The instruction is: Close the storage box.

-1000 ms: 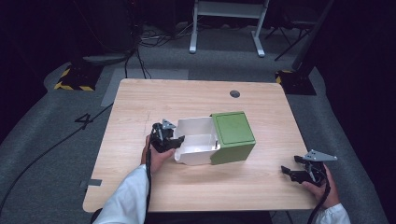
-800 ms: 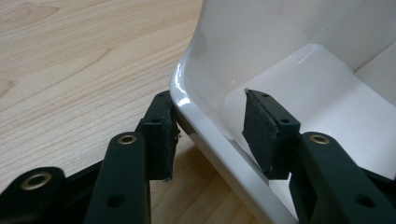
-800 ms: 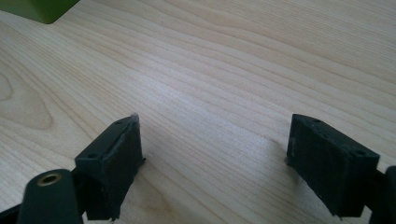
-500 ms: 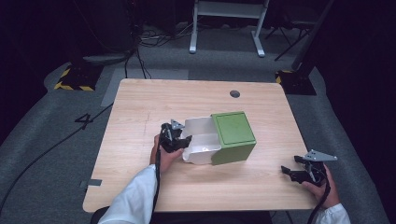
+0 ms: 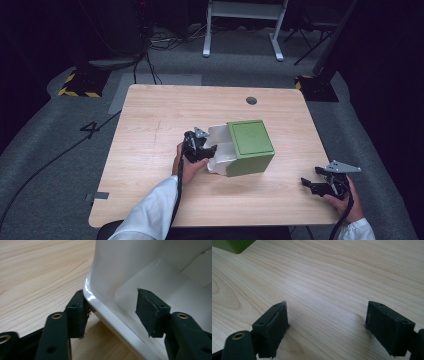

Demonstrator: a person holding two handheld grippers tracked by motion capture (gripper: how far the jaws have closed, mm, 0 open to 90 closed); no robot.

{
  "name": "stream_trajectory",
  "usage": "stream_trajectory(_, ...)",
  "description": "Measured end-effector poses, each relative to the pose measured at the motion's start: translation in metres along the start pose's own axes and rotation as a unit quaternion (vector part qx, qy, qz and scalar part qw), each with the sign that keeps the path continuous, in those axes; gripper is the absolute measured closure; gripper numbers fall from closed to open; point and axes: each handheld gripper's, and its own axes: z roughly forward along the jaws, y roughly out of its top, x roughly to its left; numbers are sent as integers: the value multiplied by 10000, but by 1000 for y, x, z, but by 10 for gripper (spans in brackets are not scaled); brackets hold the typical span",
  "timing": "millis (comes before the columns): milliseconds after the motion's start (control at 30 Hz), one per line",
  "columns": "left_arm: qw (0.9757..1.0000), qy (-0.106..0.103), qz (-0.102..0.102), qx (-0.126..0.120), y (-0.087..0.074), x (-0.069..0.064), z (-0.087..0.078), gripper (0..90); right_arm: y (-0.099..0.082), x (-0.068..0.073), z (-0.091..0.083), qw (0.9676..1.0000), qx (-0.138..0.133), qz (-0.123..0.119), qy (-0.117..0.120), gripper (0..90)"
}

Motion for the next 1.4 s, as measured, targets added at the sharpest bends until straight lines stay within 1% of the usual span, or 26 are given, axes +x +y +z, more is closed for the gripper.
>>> stream_trajectory(100,10000,-43,28,-43,2,-6,4,424,0,0,0,10000,0,-3,3,179)
stream_trajectory(167,9999,-100,-26,-73,4,-9,7,422,0,0,0,10000,1,-8,4,178)
stream_trajectory(233,9999,-129,-22,-104,5,-14,12,415,0,0,0,10000,0,-12,2,178)
stream_trajectory(267,9998,-171,-34,-103,6,-14,13,411,0,0,0,10000,-1,-11,1,179)
stream_trajectory(433,9995,-253,-87,-171,8,-17,17,399,0,0,0,10000,-4,-13,0,179)
stream_trajectory(533,9995,-253,-16,-187,10,-21,19,387,0,0,0,10000,-4,-15,2,179)
stream_trajectory(567,9994,-290,-27,-179,10,-22,20,375,0,0,0,10000,-3,-17,0,179)
stream_trajectory(667,9994,-294,-10,-169,11,-24,21,349,0,0,0,10000,-4,-16,2,179)
stream_trajectory(700,9995,-290,43,-150,11,-24,21,349,0,0,0,10000,-5,-16,2,179)
stream_trajectory(800,9994,-302,118,-91,11,-24,20,294,0,0,0,10000,-4,-18,1,179)
stream_trajectory(900,9993,-270,260,-3,12,-25,18,274,0,0,0,10000,-4,-18,1,179)
stream_trajectory(967,9990,-269,359,40,12,-25,16,233,0,0,0,10000,-3,-16,1,179)
stream_trajectory(1000,9989,-244,395,71,12,-25,15,233,0,0,0,10000,-3,-16,1,179)
stream_trajectory(1033,9987,-224,455,78,12,-25,13,214,0,0,0,10000,-6,-10,3,179)
stream_trajectory(1067,9985,-228,487,80,12,-24,12,214,0,0,0,10000,-6,-10,3,179)
stream_trajectory(1167,9983,-174,536,116,12,-22,8,198,0,0,0,10000,-3,-15,1,179)
stream_trajectory(1233,9983,-196,535,122,12,-20,5,192,0,0,0,10000,-5,-11,3,179)
stream_trajectory(1267,9981,-280,532,113,12,-18,4,192,0,0,0,10000,-6,-11,3,179)
stream_trajectory(1333,9980,-288,553,96,12,-16,0,184,0,0,0,10000,-4,-17,3,179)
stream_trajectory(1367,9977,-281,617,91,12,-15,-2,184,0,0,0,10000,-3,-16,4,179)
stream_trajectory(1400,9975,-289,633,95,13,-15,-3,184,0,0,0,10000,-4,-16,3,179)
